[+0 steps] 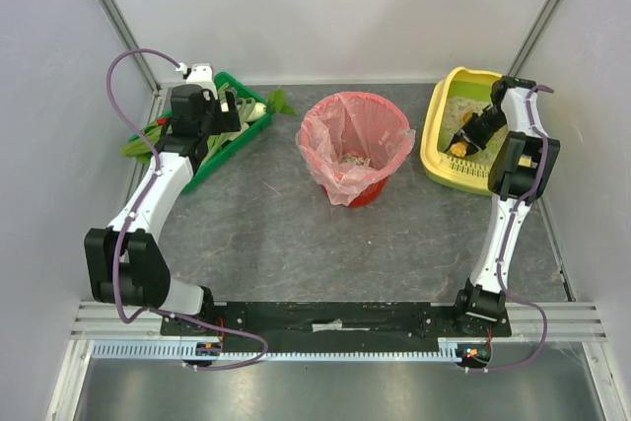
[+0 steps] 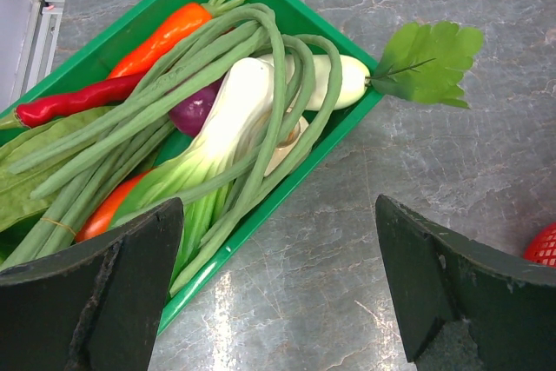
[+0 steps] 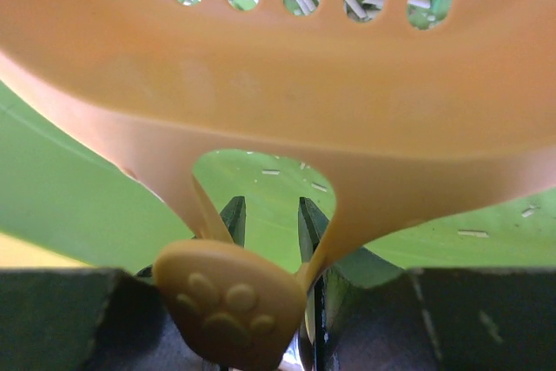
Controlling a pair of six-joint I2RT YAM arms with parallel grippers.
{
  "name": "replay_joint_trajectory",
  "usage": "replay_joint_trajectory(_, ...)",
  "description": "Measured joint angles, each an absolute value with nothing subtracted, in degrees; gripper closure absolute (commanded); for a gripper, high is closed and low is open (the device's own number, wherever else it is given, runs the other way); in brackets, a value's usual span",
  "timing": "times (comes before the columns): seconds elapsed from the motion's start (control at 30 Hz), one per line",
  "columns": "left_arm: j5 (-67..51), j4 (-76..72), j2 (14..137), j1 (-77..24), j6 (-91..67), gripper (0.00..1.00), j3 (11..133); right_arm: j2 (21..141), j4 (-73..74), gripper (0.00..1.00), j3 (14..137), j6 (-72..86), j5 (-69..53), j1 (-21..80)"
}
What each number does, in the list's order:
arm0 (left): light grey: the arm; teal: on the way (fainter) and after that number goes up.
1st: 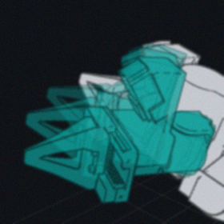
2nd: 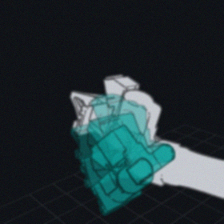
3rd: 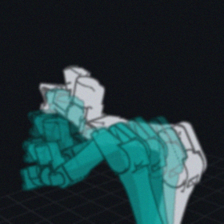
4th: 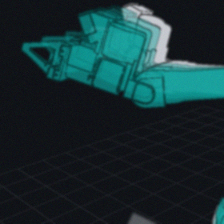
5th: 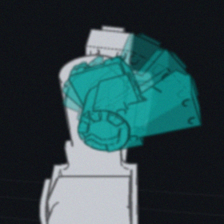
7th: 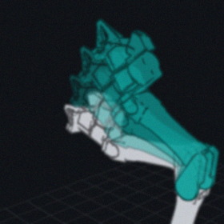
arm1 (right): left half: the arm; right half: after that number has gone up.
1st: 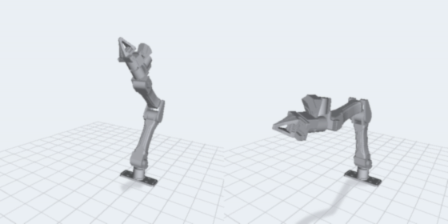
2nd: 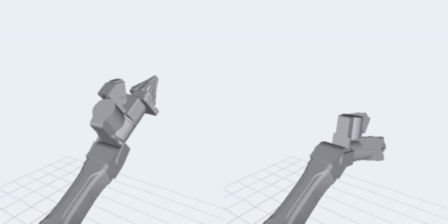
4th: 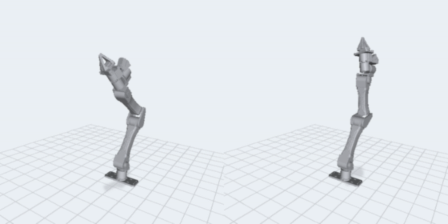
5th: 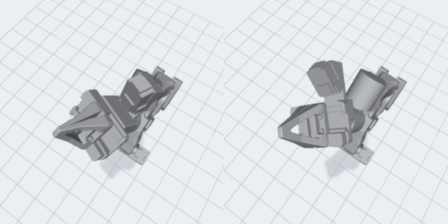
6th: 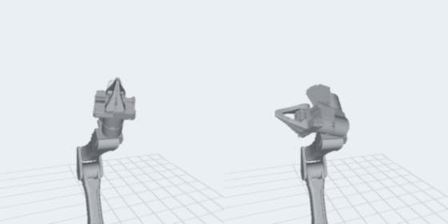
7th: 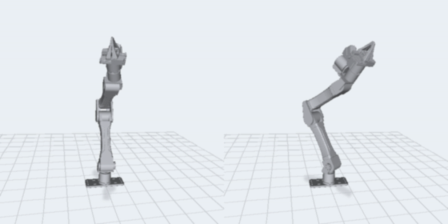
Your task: Clean the litter box
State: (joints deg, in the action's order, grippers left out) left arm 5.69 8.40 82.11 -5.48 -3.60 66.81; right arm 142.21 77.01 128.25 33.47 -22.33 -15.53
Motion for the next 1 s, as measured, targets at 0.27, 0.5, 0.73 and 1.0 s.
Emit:
replay_joint_trajectory(0.27,5.72,8.43,81.36,-5.48,-3.6,0.03,66.81,142.54,77.08,1.0,129.51,33.04,-22.61,-16.16)
replay_joint_trajectory(0.5,5.85,8.47,81.03,-5.48,-3.6,0.03,66.92,142.54,76.36,1.0,129.51,32.29,-23.86,-17.15)
replay_joint_trajectory(0.73,5.87,8.56,81.03,-5.48,-3.6,0.03,67.44,142.56,72.66,1.0,129.49,31.55,-25.02,-18.0)
replay_joint_trajectory(1.0,5.89,8.69,81.01,-5.48,-3.6,0.03,67.88,142.56,69.21,1.0,129.27,29.95,-25.17,-18.24)
